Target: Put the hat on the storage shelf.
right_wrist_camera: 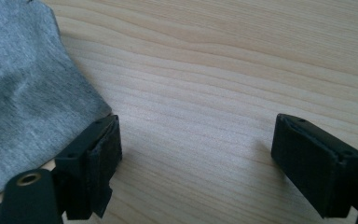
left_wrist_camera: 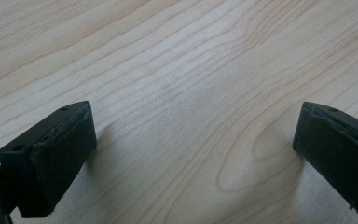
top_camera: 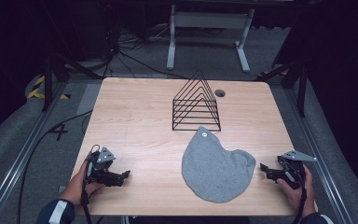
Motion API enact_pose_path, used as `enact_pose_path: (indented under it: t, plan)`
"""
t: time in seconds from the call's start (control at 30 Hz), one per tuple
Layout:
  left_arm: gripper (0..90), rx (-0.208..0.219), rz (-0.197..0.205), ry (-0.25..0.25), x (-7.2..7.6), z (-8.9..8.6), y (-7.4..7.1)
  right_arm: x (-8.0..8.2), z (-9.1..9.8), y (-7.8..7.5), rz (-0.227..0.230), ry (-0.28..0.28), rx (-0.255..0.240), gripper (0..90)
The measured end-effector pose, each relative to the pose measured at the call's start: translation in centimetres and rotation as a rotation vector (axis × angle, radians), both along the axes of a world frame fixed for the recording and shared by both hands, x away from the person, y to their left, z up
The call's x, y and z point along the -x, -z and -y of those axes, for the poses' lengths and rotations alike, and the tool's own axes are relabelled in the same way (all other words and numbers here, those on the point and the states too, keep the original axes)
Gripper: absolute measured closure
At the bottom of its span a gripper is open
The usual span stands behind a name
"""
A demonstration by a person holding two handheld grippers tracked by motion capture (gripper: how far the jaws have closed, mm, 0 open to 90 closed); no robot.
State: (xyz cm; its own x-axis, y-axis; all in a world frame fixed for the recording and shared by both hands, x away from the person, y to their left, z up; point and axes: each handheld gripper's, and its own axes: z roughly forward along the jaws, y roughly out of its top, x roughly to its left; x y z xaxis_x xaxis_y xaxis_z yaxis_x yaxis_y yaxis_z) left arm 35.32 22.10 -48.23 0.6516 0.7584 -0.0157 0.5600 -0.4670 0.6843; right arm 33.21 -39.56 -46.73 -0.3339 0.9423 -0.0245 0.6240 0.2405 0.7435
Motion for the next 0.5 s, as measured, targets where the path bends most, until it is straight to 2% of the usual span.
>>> enact_pose_path:
  t: [0.03,0.2,0.33,0.37,0.4,0.43,0.47,0.5]
  plan:
    - [0.0,-0.003,0.011,0.008,-0.11,0.08,0.02,0.0,0.0,0.0,0.0,-0.001,0.0,16.4]
    - [0.1,0.002,-0.005,0.001,0.04,0.2,0.0,0.01,-0.05,0.0,-0.002,0.002,0.001,15.9]
    - [1.0,-0.007,0.014,0.047,0.22,0.1,-0.03,0.02,-0.13,-0.02,-0.003,-0.018,0.005,15.8]
    - [2.8,0.003,0.011,0.054,0.32,0.14,-0.03,0.07,-0.16,-0.03,-0.007,-0.027,0.003,16.0]
    - [4.3,0.003,0.004,0.063,0.36,0.17,-0.14,0.11,-0.17,-0.06,-0.009,-0.044,0.009,17.3]
    - [6.8,0.007,0.013,0.073,0.35,0.23,-0.14,0.15,-0.21,-0.07,-0.006,-0.058,0.007,20.3]
    - [8.8,0.012,0.008,0.099,0.39,0.39,-0.19,0.17,-0.22,-0.13,-0.005,-0.069,0.003,22.4]
    - [11.4,0.009,0.014,0.12,0.39,0.56,-0.26,0.17,-0.19,-0.19,-0.004,-0.083,0.002,28.2]
